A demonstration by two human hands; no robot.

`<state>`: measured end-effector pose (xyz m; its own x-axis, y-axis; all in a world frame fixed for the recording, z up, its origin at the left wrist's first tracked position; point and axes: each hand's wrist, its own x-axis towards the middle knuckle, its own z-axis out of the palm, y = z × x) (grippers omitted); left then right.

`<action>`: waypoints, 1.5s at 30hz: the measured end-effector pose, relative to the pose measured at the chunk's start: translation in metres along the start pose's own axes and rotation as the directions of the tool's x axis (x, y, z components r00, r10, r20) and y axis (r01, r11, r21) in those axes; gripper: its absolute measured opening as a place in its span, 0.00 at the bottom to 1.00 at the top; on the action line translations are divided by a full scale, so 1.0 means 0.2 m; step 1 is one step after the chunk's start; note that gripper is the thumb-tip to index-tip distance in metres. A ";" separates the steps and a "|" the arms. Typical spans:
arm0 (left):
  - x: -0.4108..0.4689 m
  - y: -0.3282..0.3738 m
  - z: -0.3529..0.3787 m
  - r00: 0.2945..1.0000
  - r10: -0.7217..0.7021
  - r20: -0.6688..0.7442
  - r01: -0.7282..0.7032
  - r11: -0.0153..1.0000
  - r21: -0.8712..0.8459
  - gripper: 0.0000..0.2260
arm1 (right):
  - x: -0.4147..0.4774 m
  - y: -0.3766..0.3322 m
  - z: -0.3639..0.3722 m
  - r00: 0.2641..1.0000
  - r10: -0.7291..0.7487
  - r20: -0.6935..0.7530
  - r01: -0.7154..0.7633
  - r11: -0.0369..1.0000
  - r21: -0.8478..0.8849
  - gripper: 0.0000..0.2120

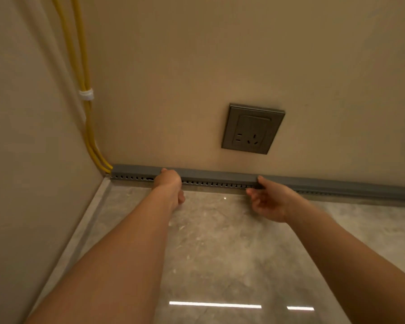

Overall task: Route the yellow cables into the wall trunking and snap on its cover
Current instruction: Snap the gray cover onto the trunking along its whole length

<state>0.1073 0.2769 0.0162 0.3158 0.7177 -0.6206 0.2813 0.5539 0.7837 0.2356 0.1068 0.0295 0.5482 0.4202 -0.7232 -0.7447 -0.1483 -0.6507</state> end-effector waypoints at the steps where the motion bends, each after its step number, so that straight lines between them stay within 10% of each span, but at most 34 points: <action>1: 0.02 -0.01 0.00 1.000 0.003 -0.010 -0.003 1.000 0.010 0.21 | 0.01 -0.02 -0.02 1.000 -0.005 0.000 0.005 1.000 -0.002 0.16; 18: -0.15 -0.05 0.18 0.985 -0.134 -0.105 0.116 0.980 -0.163 0.22 | 0.12 -0.13 -0.07 0.964 0.117 0.237 -0.156 0.976 0.152 0.11; 45: -0.29 -0.17 0.78 0.998 -0.052 -0.036 0.053 0.998 0.029 0.25 | 0.08 -0.06 -0.15 0.956 0.055 0.290 -0.072 0.996 0.049 0.15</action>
<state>0.2196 0.1499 0.0210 0.2679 0.7024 -0.6595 0.3240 0.5789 0.7482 0.2638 0.0874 0.0187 0.3728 0.6528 -0.6594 -0.8000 -0.1340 -0.5849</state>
